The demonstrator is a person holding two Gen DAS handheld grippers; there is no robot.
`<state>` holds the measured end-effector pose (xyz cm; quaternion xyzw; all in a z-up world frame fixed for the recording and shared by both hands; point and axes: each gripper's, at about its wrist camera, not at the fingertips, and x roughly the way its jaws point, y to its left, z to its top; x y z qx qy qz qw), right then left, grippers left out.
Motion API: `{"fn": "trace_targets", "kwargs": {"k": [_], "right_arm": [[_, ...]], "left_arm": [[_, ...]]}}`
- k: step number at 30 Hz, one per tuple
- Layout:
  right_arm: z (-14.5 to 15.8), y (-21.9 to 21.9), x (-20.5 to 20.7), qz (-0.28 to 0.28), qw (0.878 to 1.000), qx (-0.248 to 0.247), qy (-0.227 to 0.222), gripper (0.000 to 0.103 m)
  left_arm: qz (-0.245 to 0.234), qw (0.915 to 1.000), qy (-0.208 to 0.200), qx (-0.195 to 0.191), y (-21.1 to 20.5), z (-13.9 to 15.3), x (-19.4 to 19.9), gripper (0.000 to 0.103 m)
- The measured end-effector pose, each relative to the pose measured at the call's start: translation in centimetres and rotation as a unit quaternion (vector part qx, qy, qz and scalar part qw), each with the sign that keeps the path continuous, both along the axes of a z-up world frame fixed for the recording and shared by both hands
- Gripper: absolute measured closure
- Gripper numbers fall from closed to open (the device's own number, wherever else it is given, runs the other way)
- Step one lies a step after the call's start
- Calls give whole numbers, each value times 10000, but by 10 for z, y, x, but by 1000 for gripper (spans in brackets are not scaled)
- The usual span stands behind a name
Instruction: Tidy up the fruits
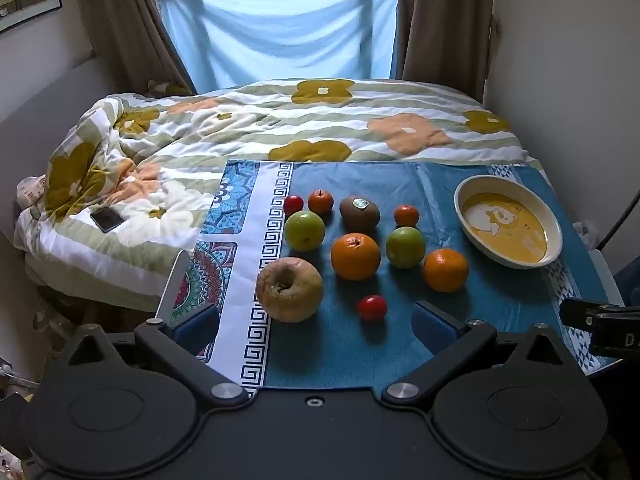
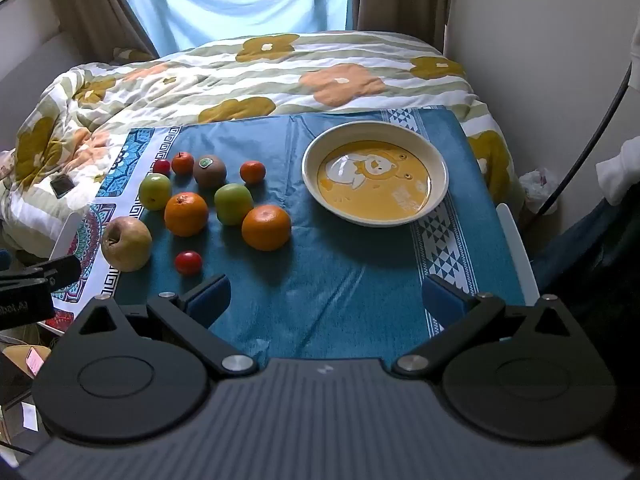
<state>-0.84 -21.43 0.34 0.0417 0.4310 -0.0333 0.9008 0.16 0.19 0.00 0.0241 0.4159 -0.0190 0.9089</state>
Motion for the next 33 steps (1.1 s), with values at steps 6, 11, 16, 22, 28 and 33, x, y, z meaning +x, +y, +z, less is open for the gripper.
{"fn": "trace_targets", "kwargs": {"k": [6, 11, 16, 22, 28, 33], "right_arm": [[0, 1, 2, 6, 10000, -6, 6, 0], [0, 0, 4, -6, 10000, -12, 20, 0], [0, -4, 5, 3, 10000, -23, 21, 0], [-2, 0, 8, 5, 10000, -16, 31, 0], [-2, 0, 9, 3, 10000, -10, 40, 0], [-3, 1, 10, 1, 10000, -13, 44, 0]], "left_arm": [[29, 9997, -164, 162, -1, 4, -1, 0], [51, 9996, -220, 170, -1, 3, 1, 0], [48, 9996, -227, 160, 0, 3, 3, 0], [50, 9996, -226, 158, 1, 3, 3, 0], [61, 9996, -217, 186, 0, 3, 6, 0], [86, 9995, -228, 223, 0, 2, 7, 0]]}}
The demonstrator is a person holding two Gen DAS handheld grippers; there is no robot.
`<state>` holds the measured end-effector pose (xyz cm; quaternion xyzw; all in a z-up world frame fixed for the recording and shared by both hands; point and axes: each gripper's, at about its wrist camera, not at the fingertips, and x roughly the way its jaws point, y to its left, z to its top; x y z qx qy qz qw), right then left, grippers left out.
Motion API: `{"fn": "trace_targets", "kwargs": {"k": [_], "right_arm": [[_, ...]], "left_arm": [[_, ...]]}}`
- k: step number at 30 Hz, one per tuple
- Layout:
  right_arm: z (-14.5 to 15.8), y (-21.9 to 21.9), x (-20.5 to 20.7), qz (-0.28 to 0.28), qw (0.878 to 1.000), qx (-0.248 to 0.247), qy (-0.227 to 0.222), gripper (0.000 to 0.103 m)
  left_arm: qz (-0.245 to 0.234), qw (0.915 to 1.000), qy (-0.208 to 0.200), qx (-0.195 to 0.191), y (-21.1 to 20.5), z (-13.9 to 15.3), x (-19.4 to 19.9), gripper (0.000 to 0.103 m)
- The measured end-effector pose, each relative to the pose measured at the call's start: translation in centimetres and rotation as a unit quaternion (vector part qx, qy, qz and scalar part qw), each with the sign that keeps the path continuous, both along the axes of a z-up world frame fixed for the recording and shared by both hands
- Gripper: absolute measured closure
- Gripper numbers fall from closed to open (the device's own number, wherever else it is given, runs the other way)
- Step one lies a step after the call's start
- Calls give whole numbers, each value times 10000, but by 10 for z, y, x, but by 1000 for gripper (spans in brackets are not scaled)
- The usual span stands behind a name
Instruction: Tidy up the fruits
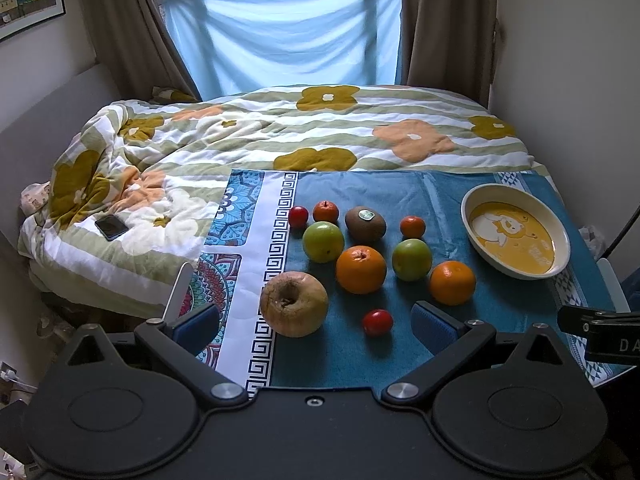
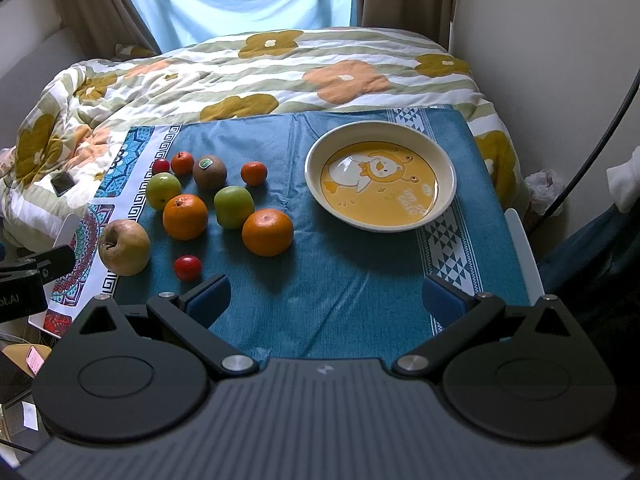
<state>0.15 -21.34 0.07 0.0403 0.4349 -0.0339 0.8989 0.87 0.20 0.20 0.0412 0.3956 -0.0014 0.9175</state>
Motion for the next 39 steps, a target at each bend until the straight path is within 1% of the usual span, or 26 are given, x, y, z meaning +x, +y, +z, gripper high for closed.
{"fn": "trace_targets", "kwargs": {"k": [17, 23, 39], "right_arm": [[-1, -1, 1, -13, 10000, 11, 1, 0], [-1, -1, 0, -4, 10000, 7, 3, 0], [-1, -1, 0, 22, 10000, 4, -20, 0]], "left_arm": [[33, 10000, -44, 37, -1, 2, 0, 0], [46, 9999, -130, 75, -3, 5, -4, 0], [59, 9999, -135, 59, -3, 5, -7, 0]]}}
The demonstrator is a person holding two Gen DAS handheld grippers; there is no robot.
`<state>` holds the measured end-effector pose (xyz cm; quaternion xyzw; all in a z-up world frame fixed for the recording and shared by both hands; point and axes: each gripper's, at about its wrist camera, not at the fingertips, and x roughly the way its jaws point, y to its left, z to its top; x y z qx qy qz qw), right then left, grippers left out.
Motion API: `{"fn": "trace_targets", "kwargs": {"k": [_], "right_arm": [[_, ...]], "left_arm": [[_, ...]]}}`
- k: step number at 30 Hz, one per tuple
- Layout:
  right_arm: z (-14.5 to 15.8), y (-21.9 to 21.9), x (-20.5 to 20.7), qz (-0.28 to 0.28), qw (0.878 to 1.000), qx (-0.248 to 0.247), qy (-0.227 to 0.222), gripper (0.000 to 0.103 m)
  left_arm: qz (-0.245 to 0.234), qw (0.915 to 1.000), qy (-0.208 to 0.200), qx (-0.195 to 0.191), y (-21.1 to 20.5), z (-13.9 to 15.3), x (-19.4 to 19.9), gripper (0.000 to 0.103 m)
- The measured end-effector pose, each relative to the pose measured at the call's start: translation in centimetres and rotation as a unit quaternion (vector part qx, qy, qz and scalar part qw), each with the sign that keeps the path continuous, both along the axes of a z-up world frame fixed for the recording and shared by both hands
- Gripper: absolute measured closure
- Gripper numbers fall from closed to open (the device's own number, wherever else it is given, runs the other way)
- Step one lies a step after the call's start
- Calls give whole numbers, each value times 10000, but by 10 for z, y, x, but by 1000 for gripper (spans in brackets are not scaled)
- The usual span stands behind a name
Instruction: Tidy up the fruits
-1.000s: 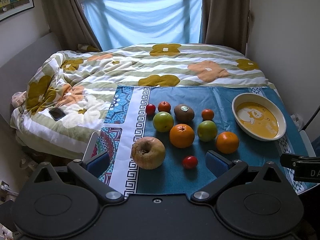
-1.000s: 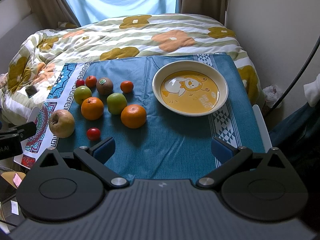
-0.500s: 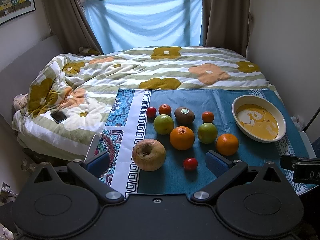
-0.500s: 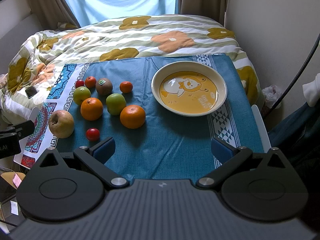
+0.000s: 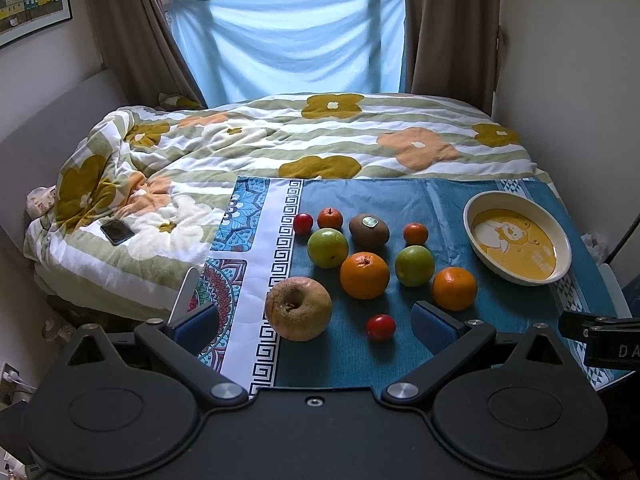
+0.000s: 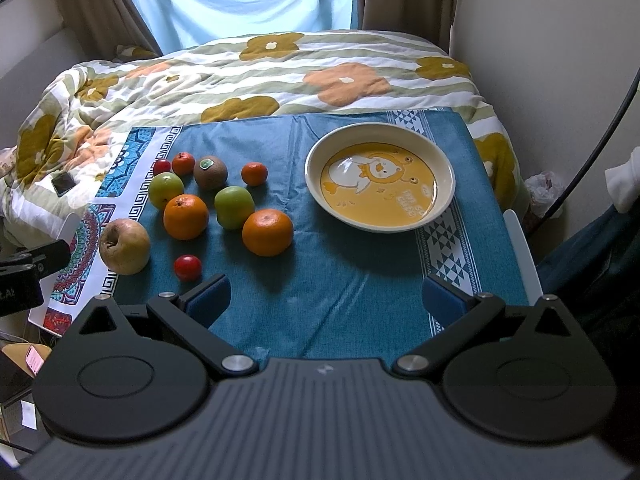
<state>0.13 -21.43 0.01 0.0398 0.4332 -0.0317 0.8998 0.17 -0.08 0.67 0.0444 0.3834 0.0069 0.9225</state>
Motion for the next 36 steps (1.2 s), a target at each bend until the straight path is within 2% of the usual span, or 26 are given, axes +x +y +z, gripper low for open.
{"fn": "trace_targets", "kwargs": {"k": [18, 24, 30, 36], "right_arm": [[0, 2, -1, -4, 10000, 17, 5, 0], [-2, 9, 2, 0, 9999, 81, 87, 0], [-10, 14, 12, 94, 9995, 172, 255, 0], [-34, 27, 34, 290, 9989, 59, 365, 0]], "left_arm": [[-23, 10000, -14, -11, 2, 2, 1, 0], [-3, 9999, 77, 103, 6, 3, 8, 0], [-73, 9994, 154, 295, 15, -11, 20, 0], [-179, 9988, 318, 338, 25, -43, 40, 0]]}}
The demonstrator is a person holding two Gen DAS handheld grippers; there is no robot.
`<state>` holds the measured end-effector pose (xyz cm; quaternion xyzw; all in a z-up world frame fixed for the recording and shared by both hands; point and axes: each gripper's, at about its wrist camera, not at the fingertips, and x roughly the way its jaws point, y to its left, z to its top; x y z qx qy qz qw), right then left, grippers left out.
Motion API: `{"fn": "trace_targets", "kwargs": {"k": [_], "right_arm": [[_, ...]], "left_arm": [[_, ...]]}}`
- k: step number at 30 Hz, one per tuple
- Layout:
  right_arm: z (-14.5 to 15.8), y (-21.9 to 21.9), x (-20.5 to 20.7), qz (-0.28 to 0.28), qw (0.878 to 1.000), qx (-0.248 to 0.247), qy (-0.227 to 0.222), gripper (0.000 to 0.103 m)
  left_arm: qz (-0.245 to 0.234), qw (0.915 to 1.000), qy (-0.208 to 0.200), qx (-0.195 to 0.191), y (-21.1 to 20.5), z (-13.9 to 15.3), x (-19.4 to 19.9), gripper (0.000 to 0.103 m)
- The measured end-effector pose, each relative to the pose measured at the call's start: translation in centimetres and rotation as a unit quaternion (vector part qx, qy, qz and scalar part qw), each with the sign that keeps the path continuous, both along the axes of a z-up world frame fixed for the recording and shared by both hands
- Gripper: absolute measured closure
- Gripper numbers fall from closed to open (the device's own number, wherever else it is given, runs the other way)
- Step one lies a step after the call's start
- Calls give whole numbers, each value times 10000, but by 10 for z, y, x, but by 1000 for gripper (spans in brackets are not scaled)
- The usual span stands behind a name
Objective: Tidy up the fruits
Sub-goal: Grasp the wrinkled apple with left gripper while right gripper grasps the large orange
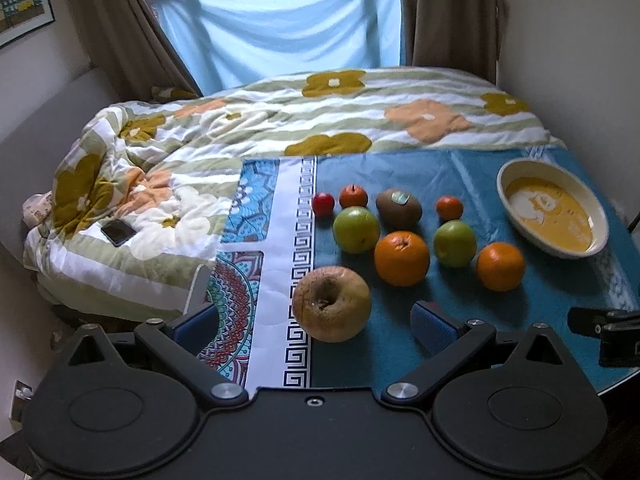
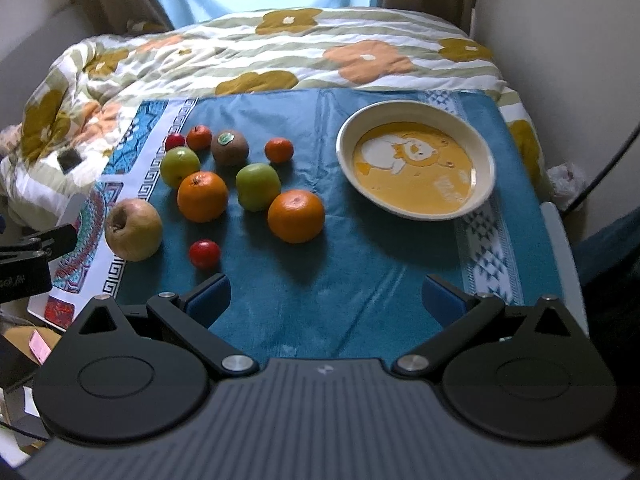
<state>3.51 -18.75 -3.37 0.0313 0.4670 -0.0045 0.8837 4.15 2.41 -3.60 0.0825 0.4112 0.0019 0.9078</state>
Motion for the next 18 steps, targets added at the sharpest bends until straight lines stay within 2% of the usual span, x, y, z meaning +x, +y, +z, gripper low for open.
{"fn": "trace_targets", "kwargs": {"k": [10, 18], "right_arm": [[-66, 6, 47, 201, 9997, -24, 147, 0], [-89, 5, 77, 320, 9994, 61, 74, 0]], "left_arm": [[-88, 9996, 270, -47, 4, -62, 38, 0], [-88, 9996, 259, 48, -5, -89, 59, 0]]}}
